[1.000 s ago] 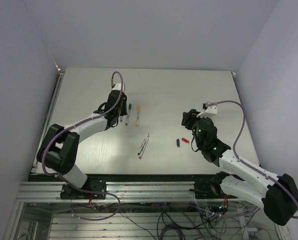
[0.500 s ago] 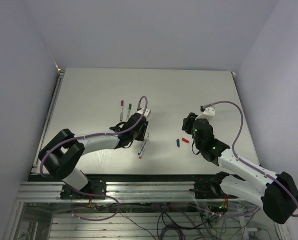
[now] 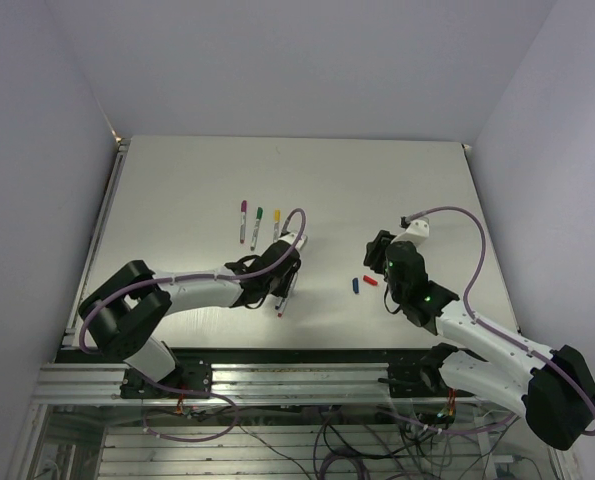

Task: Insert the pens into the pen caps

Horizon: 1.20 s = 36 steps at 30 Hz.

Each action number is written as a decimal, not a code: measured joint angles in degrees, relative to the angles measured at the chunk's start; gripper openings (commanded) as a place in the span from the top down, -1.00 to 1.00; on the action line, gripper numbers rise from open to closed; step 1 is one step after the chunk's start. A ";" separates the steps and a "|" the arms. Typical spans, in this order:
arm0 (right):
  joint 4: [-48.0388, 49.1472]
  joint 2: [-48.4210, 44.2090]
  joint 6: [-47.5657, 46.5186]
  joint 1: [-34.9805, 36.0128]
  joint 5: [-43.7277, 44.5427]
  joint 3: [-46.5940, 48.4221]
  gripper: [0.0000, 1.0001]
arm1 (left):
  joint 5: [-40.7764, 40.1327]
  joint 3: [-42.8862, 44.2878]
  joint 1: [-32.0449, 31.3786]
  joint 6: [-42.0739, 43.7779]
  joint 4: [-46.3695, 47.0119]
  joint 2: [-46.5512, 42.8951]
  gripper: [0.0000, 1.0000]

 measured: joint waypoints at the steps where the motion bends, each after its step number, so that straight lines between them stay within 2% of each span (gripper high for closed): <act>1: 0.02 0.00 0.07 0.00 -0.04 -0.07 0.06 | -0.13 -0.22 -0.09 -0.02 -0.22 0.00 0.21; 36: -0.04 1.40 1.20 0.00 -0.87 -0.24 0.07 | -1.44 -1.68 -1.40 -1.90 -2.19 1.31 0.27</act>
